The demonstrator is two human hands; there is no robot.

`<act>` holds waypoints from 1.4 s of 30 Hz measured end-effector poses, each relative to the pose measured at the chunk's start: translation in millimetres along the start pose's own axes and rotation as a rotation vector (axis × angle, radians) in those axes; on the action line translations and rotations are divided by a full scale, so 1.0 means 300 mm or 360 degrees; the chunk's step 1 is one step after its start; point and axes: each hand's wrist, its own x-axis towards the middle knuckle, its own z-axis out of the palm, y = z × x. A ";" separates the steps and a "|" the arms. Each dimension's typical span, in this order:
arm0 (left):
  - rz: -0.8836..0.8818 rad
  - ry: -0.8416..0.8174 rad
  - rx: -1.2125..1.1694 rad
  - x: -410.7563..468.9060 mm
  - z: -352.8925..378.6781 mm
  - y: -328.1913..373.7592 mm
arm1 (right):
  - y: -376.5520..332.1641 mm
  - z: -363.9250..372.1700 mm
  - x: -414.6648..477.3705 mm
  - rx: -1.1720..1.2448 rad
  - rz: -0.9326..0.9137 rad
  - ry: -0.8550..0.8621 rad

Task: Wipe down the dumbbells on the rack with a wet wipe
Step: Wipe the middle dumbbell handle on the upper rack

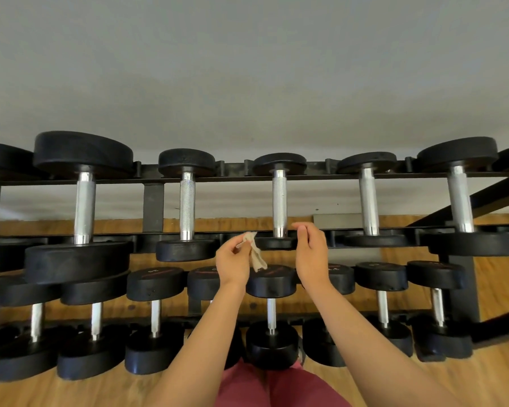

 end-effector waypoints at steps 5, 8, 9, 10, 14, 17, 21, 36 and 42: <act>0.0160 -0.0213 -0.0004 0.008 0.031 0.095 | -0.026 0.069 0.049 0.0191 0.0233 0.0207; 0.0191 -0.0233 0.0116 0.057 0.048 0.109 | -0.029 0.093 0.052 0.0080 0.0184 0.0316; 0.0165 -0.0260 0.0162 0.077 0.051 0.109 | -0.025 0.094 0.052 0.0012 0.0127 0.0329; 0.0138 -0.0324 0.0222 0.094 0.052 0.110 | -0.021 0.094 0.053 -0.0037 0.0071 0.0326; 0.0050 -0.0721 0.0450 0.137 0.056 0.125 | -0.006 0.096 0.058 -0.0090 -0.0055 0.0315; 0.0023 -0.0912 0.0619 0.154 0.060 0.157 | -0.001 0.099 0.058 -0.0103 -0.0093 0.0337; 0.0049 -0.0910 0.0747 0.167 0.053 0.153 | 0.007 0.099 0.062 -0.0121 -0.0076 0.0313; 0.0234 -0.0521 0.0794 0.143 0.077 0.148 | 0.024 0.064 0.080 0.0002 -0.0010 0.0096; -0.0019 -0.0849 0.0954 0.189 0.078 0.174 | 0.026 0.078 0.075 0.0046 -0.0073 0.0183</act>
